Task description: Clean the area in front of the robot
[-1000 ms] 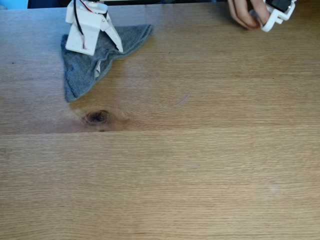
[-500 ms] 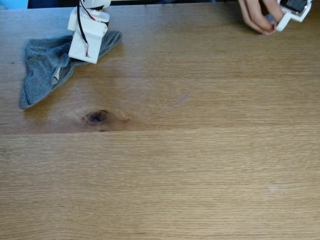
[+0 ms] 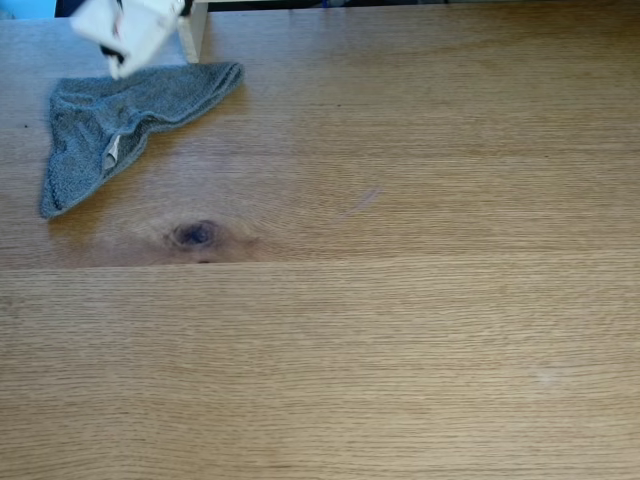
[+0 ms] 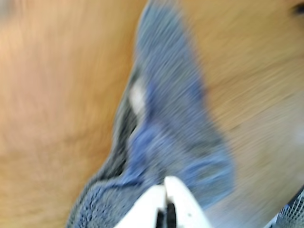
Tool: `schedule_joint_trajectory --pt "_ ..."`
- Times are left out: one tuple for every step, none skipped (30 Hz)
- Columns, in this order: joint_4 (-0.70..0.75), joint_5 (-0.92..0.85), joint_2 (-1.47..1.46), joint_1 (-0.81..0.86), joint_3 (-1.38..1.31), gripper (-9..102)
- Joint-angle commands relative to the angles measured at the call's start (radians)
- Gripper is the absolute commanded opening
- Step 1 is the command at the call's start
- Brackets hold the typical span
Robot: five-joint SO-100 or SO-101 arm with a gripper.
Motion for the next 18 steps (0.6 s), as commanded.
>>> schedule_joint_trajectory --pt "0.028 0.044 0.282 -0.037 -0.023 0" --pt "0.028 0.048 0.311 -0.041 -0.025 0" --pt "0.023 0.048 0.336 -0.043 -0.025 0" --pt "0.015 0.048 0.353 -0.043 -0.025 0" --pt "0.011 0.043 0.362 -0.043 -0.025 0" --pt "0.000 0.038 0.362 -0.040 -0.025 0" --pt "-0.014 0.034 0.350 -0.032 -0.025 4" --pt "-0.032 0.015 0.325 -0.020 -0.025 14" --pt "-0.063 0.006 0.287 0.002 -0.025 25" --pt "-0.098 -0.003 0.238 0.025 -0.025 31" --pt "-0.138 -0.015 0.179 0.049 -0.026 36" --pt "-0.181 -0.026 0.112 0.074 -0.026 42" --pt "-0.218 -0.041 0.043 0.098 -0.026 48" --pt "-0.258 -0.055 -0.028 0.120 -0.028 52" --pt "-0.296 -0.074 -0.098 0.141 -0.028 53" --pt "-0.322 -0.095 -0.160 0.160 -0.028 54" --pt "-0.350 -0.110 -0.216 0.173 -0.028 55" --pt "-0.364 -0.121 -0.262 0.186 -0.029 56"
